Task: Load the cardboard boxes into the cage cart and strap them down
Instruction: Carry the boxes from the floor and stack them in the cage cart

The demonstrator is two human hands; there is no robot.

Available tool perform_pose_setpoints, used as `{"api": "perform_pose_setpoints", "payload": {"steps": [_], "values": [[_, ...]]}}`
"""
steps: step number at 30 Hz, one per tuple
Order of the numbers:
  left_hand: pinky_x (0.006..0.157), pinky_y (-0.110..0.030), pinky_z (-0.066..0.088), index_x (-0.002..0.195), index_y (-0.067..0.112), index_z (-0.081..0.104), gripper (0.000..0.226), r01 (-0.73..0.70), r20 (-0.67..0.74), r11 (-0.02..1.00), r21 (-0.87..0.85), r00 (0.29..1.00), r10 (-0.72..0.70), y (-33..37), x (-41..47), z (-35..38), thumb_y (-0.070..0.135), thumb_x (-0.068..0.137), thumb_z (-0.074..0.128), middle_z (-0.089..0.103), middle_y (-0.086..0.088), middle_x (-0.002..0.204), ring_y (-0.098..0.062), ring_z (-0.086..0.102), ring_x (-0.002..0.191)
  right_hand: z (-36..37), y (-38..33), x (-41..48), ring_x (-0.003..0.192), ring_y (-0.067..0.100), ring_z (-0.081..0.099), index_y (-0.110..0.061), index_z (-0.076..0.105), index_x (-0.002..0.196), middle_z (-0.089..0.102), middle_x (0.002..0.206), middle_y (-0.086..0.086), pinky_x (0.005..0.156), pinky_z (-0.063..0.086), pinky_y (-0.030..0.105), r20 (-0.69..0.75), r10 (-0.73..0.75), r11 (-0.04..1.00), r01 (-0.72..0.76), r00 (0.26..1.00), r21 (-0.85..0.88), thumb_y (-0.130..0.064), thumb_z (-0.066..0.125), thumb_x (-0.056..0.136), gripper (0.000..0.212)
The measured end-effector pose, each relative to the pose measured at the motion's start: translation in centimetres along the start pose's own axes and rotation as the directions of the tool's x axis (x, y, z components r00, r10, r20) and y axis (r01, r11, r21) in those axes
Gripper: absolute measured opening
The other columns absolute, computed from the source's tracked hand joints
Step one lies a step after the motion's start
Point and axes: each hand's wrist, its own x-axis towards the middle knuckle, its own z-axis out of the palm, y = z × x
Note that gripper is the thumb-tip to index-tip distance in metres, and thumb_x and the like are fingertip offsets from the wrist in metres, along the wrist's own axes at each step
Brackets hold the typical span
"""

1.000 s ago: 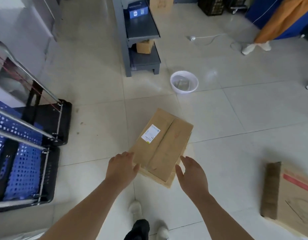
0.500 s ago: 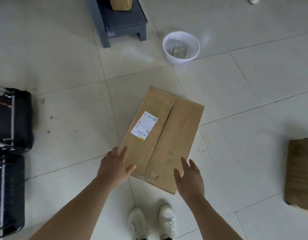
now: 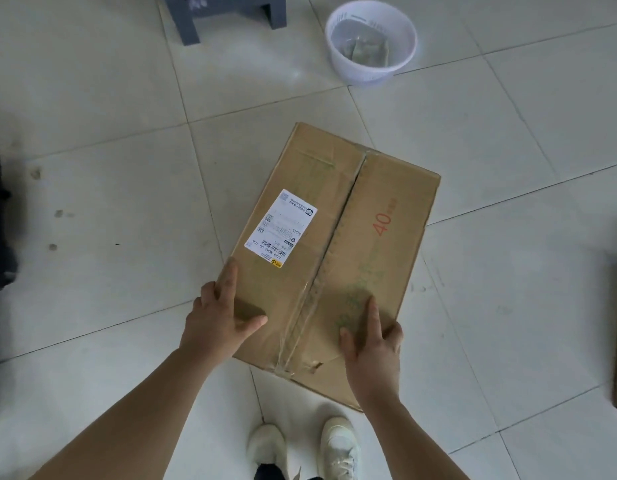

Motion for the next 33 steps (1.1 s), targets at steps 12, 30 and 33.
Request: {"api": "perform_pose_setpoints", "payload": {"steps": [12, 30, 33], "values": [[0.101, -0.045, 0.037, 0.153, 0.024, 0.012, 0.097, 0.184, -0.118, 0.976, -0.112, 0.973, -0.197, 4.3, -7.5, -7.5, 0.067, 0.078, 0.057, 0.034, -0.017, 0.140, -0.037, 0.039, 0.125, -9.4, -6.4, -2.3, 0.130, 0.032, 0.035, -0.032, 0.028, 0.147, 0.026, 0.146, 0.018, 0.101, 0.039, 0.040, -0.073, -0.143, 0.972, 0.126, 0.987, -0.200, -0.056, 0.045, 0.089, 0.065], [0.096, -0.044, 0.042, 0.150, 0.031, 0.012, 0.099, 0.296, -0.467, 0.853, -0.429, 0.736, -0.490, 8.2, -32.6, -32.1, 0.074, 0.072, 0.055, 0.039, -0.013, 0.131, -0.032, 0.045, 0.115, -31.2, -28.1, -20.0, 0.127, 0.031, 0.038, -0.035, 0.027, 0.146, 0.026, 0.146, 0.016, 0.101, 0.037, 0.039, 0.012, -0.654, 0.726, 0.632, 0.756, -0.271, -0.060, 0.042, 0.088, 0.065], [0.097, -0.044, 0.041, 0.150, 0.032, 0.012, 0.099, 0.341, -0.512, 0.804, -0.488, 0.634, -0.579, 8.4, -37.7, -33.8, 0.075, 0.072, 0.054, 0.040, -0.013, 0.130, -0.032, 0.046, 0.115, -33.0, -30.7, -23.2, 0.128, 0.030, 0.039, -0.033, 0.029, 0.146, 0.027, 0.146, 0.015, 0.103, 0.040, 0.038, 0.072, -0.757, 0.620, 0.749, 0.649, -0.233, -0.060, 0.043, 0.088, 0.066]]}}
